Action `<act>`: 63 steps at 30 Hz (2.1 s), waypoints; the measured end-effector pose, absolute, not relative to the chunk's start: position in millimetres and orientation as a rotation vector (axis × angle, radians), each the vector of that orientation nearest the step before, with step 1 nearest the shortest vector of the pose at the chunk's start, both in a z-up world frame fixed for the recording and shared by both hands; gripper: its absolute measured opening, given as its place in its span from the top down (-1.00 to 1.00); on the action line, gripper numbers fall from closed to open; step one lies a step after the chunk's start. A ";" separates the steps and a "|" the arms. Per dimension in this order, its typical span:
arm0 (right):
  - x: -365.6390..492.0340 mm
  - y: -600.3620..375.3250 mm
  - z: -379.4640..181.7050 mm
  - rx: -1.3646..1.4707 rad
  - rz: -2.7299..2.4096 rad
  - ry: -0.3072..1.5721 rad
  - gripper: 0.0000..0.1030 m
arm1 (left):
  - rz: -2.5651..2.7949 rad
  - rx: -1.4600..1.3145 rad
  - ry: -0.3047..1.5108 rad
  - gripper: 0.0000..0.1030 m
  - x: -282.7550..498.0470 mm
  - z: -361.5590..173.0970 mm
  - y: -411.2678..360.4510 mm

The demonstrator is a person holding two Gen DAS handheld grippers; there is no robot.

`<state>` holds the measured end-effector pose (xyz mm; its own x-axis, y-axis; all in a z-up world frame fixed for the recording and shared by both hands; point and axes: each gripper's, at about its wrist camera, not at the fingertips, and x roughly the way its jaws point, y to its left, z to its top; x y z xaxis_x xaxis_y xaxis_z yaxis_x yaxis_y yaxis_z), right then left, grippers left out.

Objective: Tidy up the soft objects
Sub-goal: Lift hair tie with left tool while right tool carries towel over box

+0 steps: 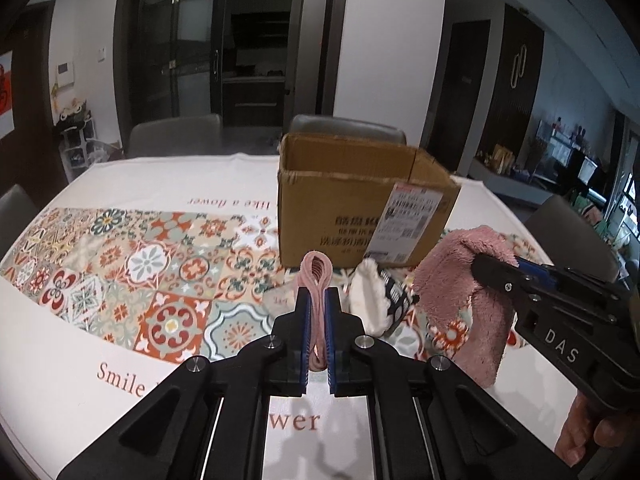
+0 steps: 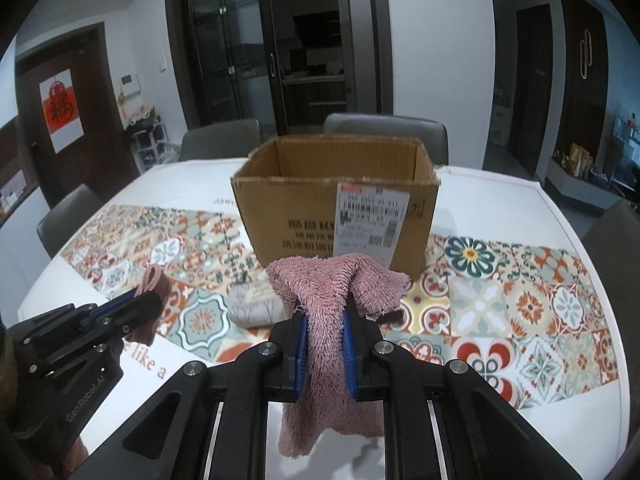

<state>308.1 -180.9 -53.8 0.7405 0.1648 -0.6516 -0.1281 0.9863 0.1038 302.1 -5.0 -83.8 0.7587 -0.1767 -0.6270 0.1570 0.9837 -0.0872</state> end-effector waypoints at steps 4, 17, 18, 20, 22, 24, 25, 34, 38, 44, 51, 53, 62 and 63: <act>307.6 -180.7 -41.9 0.052 0.164 0.686 0.68 | -0.191 -0.040 0.653 0.84 304.1 -69.8 -5.5; 313.1 -179.6 -2.2 0.040 0.170 0.567 0.68 | -0.216 -0.046 0.544 0.84 318.4 -29.7 -8.8; 314.6 -180.3 1.4 0.045 0.172 0.558 0.68 | -0.217 -0.045 0.535 0.84 319.8 -26.9 -9.2; 318.2 -181.8 7.0 0.051 0.169 0.542 0.68 | -0.220 -0.042 0.514 0.84 323.7 -20.7 -10.1; 322.3 -182.8 13.5 0.055 0.165 0.525 0.68 | -0.223 -0.039 0.496 0.84 327.3 -15.1 -11.0; 327.1 -184.6 20.4 0.058 0.159 0.506 0.68 | -0.225 -0.036 0.478 0.84 331.6 -9.6 -11.6; 328.0 -184.4 22.7 0.057 0.159 0.501 0.68 | -0.227 -0.034 0.468 0.84 335.0 -6.8 -11.4; 345.3 -187.5 41.4 0.068 0.156 0.447 0.68 | -0.235 -0.022 0.410 0.84 358.4 9.6 -12.5; 354.5 -189.5 45.7 0.075 0.157 0.432 0.68 | -0.236 -0.013 0.393 0.84 371.0 12.7 -14.1; 376.0 -195.8 49.3 0.090 0.150 0.417 0.68 | -0.242 -0.001 0.377 0.84 391.8 14.6 -18.4; 398.7 -200.4 47.2 0.089 0.135 0.413 0.68 | -0.250 0.005 0.385 0.84 417.6 9.9 -23.7; 407.7 -201.6 45.2 0.088 0.132 0.417 0.68 | -0.249 0.007 0.388 0.84 422.9 7.4 -25.1; 445.6 -205.0 29.3 0.091 0.135 0.452 0.68 | -0.243 0.013 0.442 0.84 456.4 -9.7 -33.0; 448.4 -202.4 26.4 0.093 0.134 0.458 0.68 | -0.243 0.012 0.449 0.84 460.5 -12.8 -34.1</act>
